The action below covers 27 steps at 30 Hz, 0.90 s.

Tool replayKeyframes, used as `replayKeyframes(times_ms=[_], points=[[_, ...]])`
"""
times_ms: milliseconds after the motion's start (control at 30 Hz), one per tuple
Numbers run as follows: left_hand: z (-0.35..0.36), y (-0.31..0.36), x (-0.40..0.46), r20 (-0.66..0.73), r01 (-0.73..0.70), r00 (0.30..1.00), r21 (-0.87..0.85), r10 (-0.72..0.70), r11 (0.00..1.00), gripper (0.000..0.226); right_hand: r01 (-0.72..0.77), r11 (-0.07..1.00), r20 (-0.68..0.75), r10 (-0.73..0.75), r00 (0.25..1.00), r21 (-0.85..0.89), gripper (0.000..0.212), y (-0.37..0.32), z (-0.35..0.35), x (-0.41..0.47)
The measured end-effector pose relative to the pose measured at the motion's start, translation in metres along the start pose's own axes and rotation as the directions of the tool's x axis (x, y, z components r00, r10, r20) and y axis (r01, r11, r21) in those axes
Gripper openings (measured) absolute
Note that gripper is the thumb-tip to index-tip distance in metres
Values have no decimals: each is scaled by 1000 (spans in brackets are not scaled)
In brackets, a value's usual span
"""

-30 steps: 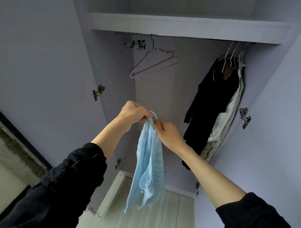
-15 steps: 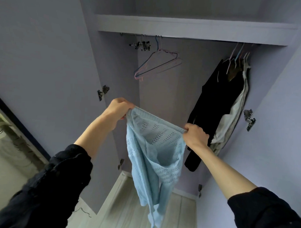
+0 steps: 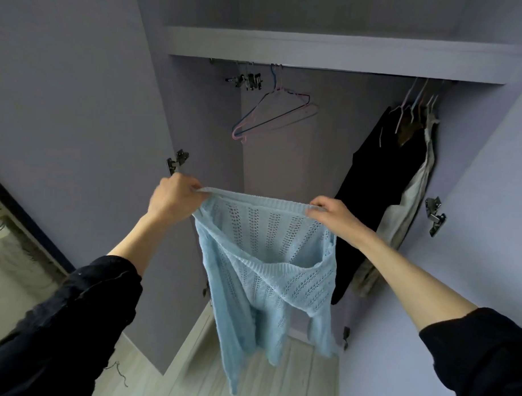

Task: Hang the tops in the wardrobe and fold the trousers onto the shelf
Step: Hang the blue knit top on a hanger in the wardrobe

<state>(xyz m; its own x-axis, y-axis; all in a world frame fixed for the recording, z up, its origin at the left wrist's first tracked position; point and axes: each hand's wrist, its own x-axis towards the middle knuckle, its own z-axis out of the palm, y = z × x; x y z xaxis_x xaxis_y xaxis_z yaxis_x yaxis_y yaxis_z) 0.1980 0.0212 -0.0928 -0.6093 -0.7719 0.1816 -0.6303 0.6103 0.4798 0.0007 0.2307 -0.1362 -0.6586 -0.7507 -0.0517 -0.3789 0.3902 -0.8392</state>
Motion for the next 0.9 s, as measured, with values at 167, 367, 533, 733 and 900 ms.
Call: replayKeyframes(times_ms=[167, 367, 533, 733, 900], points=[[2, 14, 13, -140, 27, 990, 90, -14, 996, 19, 60, 786, 4, -74, 997, -616, 36, 9, -8, 17], [-1, -4, 21, -210, 137, 969, 29, -128, 990, 31, -212, 711, -263, 39, 964, -670, 26, 38, -35, 38], [-4, -11, 42, -298, 139, 940, -115, -167, 984, 26, -221, 817, -383, -1, 924, -533, 24, 17, -32, 74], [27, -57, 107, 244, 358, 921, -217, -304, 908, 19, -215, 922, -289, 121, 950, -321, 24, 17, -8, 128], [49, -67, 156, 465, 582, 808, -529, -362, 618, 7, -217, 898, -264, 119, 957, -382, 26, 13, 27, 183]])
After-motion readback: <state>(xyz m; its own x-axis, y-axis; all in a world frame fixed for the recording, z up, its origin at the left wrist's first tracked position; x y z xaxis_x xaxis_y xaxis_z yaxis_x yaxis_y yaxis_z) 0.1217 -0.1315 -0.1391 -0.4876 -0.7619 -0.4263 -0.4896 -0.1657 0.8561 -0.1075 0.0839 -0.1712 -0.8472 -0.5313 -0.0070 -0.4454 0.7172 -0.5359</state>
